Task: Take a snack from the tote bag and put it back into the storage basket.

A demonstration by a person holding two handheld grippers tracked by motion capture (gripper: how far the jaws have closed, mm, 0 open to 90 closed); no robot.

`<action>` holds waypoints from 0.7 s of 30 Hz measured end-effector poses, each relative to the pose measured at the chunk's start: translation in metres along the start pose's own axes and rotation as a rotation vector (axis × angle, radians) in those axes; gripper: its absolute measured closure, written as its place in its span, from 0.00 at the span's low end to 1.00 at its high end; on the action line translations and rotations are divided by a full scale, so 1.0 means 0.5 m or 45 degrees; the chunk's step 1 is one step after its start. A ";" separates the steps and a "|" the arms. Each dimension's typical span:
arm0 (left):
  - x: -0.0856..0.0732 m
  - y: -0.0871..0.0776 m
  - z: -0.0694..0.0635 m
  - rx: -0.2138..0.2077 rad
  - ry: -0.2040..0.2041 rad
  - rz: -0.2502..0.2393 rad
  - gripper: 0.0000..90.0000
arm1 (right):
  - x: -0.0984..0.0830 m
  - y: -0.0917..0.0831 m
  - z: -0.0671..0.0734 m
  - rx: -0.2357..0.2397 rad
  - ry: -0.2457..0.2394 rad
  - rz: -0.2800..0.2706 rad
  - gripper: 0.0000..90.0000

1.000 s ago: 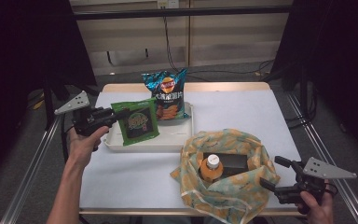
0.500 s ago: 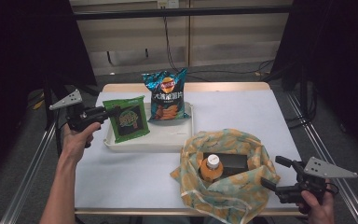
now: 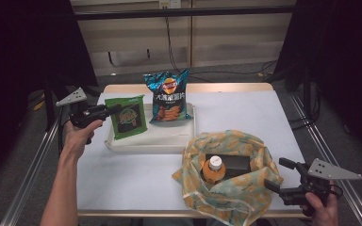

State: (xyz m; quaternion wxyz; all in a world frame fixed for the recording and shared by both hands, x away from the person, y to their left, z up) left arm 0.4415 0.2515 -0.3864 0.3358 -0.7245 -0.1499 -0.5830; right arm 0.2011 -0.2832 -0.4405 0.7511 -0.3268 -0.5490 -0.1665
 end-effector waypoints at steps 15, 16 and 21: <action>0.001 0.048 0.071 0.072 -0.069 0.017 0.83 | -0.002 0.005 0.000 0.020 0.008 0.007 0.05; 0.001 0.051 0.075 0.078 -0.066 0.013 0.83 | -0.003 0.005 0.001 0.020 0.009 0.009 0.05; -0.013 0.063 0.093 0.105 -0.097 0.023 0.83 | -0.002 0.004 0.001 0.022 0.005 0.006 0.05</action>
Point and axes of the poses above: each handheld gripper's, and its own axes: y roughly forward along the jaws, x roughly out of its top, z roughly to its left, the point moved 5 cm from there along y, roughly forward along the jaws, and after that the axes turned 7 degrees about x, right-handed, at the moved point
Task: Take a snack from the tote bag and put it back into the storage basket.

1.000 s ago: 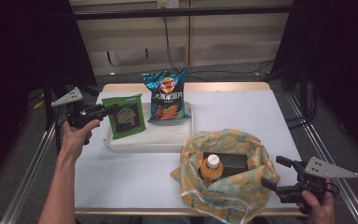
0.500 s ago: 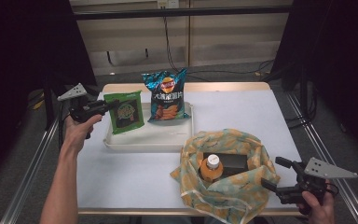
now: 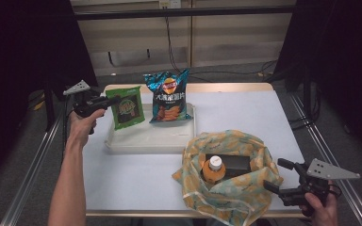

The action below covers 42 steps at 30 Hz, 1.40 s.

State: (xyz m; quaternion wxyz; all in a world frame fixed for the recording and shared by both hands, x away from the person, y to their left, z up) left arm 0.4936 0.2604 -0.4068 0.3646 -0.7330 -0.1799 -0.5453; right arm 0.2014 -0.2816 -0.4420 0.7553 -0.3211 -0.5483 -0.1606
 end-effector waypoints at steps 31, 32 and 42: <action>-0.065 0.086 0.043 0.163 -0.001 0.118 0.76 | -0.003 0.002 0.000 0.021 -0.004 0.014 0.05; -0.068 0.092 0.042 0.172 0.010 0.121 0.75 | -0.003 0.003 -0.001 0.020 -0.004 0.016 0.05; -0.074 0.109 0.055 0.204 0.020 0.136 0.74 | -0.004 0.003 -0.001 0.024 -0.005 0.019 0.05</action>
Point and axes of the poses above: each handheld gripper's, and its own axes: y roughly forward along the jaws, x roughly out of its top, z roughly to its left, the point moved 5 cm from there along y, roughly forward along the jaws, and after that the axes turned 7 degrees about x, right-handed, at the moved point
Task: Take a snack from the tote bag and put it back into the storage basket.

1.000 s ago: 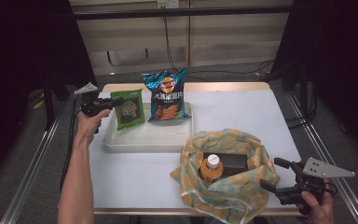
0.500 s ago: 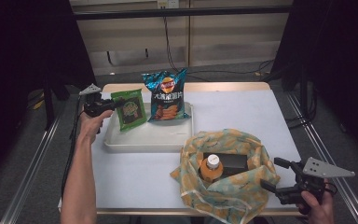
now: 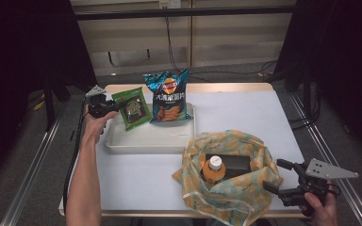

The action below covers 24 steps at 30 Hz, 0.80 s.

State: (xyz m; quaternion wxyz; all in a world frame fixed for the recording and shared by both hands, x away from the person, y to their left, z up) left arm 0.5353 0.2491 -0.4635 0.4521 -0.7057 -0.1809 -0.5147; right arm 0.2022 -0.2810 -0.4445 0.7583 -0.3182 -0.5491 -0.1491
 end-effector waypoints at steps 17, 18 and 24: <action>-0.020 0.010 0.016 0.057 -0.113 0.090 0.51 | 0.000 0.002 0.002 0.012 0.006 0.004 0.05; -0.021 0.010 0.017 0.062 -0.118 0.100 0.49 | 0.000 0.002 0.003 0.014 0.006 0.004 0.05; -0.029 0.008 0.019 0.051 -0.163 0.123 0.40 | 0.000 0.002 0.003 0.019 0.003 0.005 0.05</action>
Point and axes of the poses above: each handheld gripper's, and its own axes: y roughly forward along the jaws, x roughly out of its top, z roughly to its left, the point moved 5 cm from there along y, roughly forward along the jaws, and after that the axes turned 7 degrees about x, right-handed, at the moved point
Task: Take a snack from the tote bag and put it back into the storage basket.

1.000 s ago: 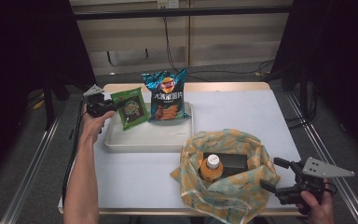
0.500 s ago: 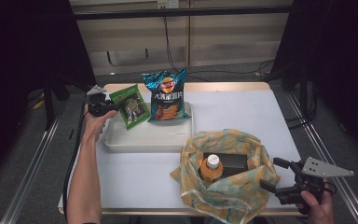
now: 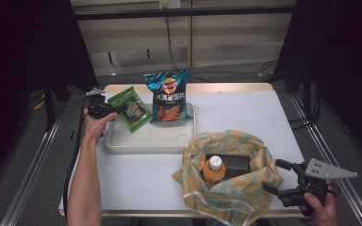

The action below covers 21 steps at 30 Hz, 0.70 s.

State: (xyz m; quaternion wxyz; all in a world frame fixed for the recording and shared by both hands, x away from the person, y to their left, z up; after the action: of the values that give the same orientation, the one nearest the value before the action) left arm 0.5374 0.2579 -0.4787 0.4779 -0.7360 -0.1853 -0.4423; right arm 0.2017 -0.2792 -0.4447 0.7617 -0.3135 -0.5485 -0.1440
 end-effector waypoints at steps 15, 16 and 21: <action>0.008 -0.052 0.014 0.052 -0.054 -0.048 0.20 | 0.001 0.001 0.003 0.012 -0.007 0.000 0.05; 0.014 -0.066 0.007 0.030 -0.054 -0.073 0.22 | 0.002 0.001 0.003 0.011 -0.005 -0.002 0.05; 0.021 -0.097 -0.016 -0.003 -0.024 -0.091 0.32 | 0.003 0.000 0.003 0.008 -0.013 -0.004 0.05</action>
State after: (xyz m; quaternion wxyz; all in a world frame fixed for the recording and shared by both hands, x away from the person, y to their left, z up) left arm 0.5057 0.2726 -0.4425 0.4591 -0.7336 -0.2155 -0.4524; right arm 0.2011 -0.2782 -0.4430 0.7596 -0.3110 -0.5533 -0.1418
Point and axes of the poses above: each handheld gripper's, and its own axes: y roughly forward along the jaws, x roughly out of its top, z roughly to its left, the point moved 5 cm from there along y, roughly forward along the jaws, and after that the axes turned 7 degrees about x, right-handed, at the moved point
